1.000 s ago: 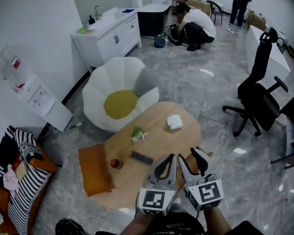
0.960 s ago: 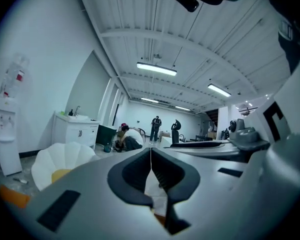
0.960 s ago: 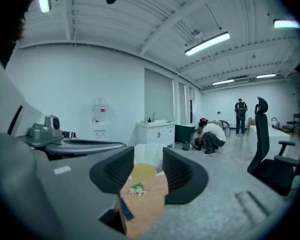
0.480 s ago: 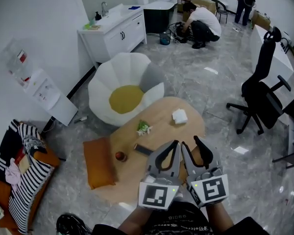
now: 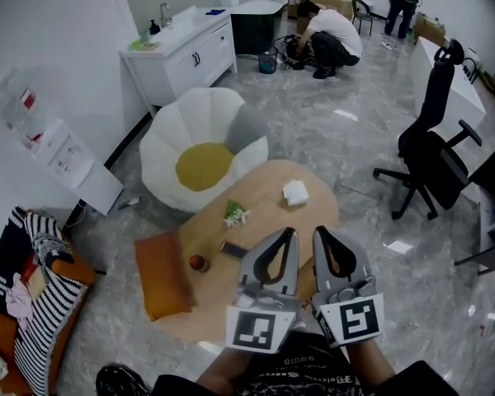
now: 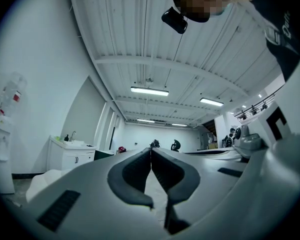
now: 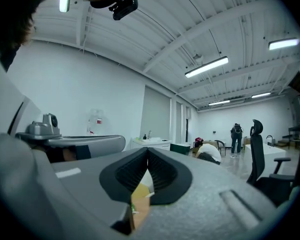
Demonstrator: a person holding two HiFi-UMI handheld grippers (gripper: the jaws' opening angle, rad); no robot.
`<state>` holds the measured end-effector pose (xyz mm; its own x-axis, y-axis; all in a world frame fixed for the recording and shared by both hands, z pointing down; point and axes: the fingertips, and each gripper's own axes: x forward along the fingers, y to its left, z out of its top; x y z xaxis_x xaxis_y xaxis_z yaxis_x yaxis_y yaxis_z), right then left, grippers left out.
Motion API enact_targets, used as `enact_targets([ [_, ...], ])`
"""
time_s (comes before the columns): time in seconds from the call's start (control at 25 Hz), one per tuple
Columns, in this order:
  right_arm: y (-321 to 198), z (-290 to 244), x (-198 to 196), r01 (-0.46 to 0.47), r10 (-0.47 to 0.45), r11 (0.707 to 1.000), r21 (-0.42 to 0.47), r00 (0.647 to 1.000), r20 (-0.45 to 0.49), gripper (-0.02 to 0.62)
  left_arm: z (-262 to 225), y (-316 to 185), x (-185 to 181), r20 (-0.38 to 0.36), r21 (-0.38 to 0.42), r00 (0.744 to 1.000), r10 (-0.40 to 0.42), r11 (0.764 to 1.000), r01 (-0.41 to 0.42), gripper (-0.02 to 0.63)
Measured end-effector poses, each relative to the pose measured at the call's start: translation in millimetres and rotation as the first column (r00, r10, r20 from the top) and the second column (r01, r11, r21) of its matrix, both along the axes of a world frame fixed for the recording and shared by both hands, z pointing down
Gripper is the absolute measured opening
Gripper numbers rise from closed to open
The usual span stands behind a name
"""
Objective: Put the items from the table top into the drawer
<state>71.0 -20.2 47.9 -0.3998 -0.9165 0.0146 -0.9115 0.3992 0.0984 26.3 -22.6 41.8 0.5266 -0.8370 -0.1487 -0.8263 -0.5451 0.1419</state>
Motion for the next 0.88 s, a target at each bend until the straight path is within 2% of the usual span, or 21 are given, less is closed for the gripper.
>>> enact_targets([
  [0.48, 9, -3, -3, -0.025, 0.025, 1.000, 0.010, 1.000, 0.009, 0.003, 2, 7, 7, 0.008, 0.011, 0.999, 0.049, 0.999, -0.049, 0.011],
  [0.72, 13, -3, -4, -0.038, 0.038, 0.999, 0.030, 0.999, 0.002, 0.003, 5, 12, 8, 0.051, 0.024, 0.998, 0.048, 0.998, -0.050, 0.011],
  [0.88, 15, -2, -9, -0.039, 0.039, 0.999, 0.027, 0.999, 0.011, 0.003, 6, 13, 2, 0.025, 0.014, 0.998, 0.055, 0.998, -0.056, 0.011],
])
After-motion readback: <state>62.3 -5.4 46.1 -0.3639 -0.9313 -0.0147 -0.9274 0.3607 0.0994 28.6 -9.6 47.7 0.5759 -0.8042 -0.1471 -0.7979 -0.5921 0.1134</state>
